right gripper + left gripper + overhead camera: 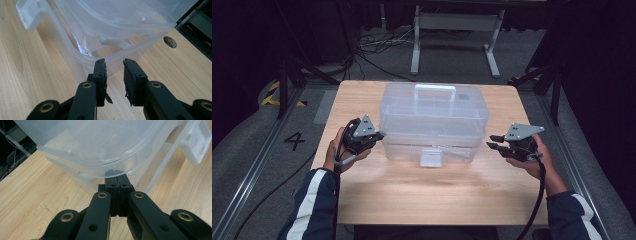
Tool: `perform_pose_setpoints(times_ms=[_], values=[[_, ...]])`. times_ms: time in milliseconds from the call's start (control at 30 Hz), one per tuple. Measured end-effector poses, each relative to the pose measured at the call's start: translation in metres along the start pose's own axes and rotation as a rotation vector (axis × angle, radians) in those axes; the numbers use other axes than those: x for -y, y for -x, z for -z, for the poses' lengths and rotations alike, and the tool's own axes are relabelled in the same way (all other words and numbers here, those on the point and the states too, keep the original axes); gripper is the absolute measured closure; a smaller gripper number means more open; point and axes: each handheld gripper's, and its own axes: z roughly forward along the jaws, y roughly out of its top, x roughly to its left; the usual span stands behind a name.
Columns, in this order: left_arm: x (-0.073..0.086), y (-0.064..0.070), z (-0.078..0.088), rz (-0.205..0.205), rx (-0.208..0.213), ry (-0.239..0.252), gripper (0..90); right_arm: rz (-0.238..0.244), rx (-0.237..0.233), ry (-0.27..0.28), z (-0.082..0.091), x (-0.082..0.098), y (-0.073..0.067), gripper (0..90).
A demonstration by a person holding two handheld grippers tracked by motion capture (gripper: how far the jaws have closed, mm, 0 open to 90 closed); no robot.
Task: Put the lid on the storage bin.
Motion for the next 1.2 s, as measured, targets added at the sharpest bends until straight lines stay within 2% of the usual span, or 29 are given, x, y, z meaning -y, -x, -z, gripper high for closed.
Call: perform_pose_setpoints(times_ms=[800, 967, 1033, 1100, 1200], values=[[0.002, 0.001, 0.002, -0.002, 0.011, -0.005, 90.0, 0.019, -0.023, -0.014, -0.004, 0.0, -0.005, 69.3], [0.005, 0.0, 0.005, 0.01, 0.042, -0.007, 90.0, 0.019, -0.024, -0.014, -0.004, 0.0, -0.006, 69.1], [0.009, -0.003, 0.005, 0.03, 0.065, 0.001, 90.0, 0.018, -0.026, -0.013, -0.004, 0.0, -0.006, 69.1], [0.012, -0.002, 0.004, 0.022, 0.044, -0.032, 90.0, 0.02, -0.026, -0.014, -0.004, 0.0, -0.006, 69.2], [0.014, -0.002, 0.004, 0.021, 0.042, -0.036, 90.0, 0.02, -0.025, -0.014, -0.004, 0.0, -0.006, 69.2]])
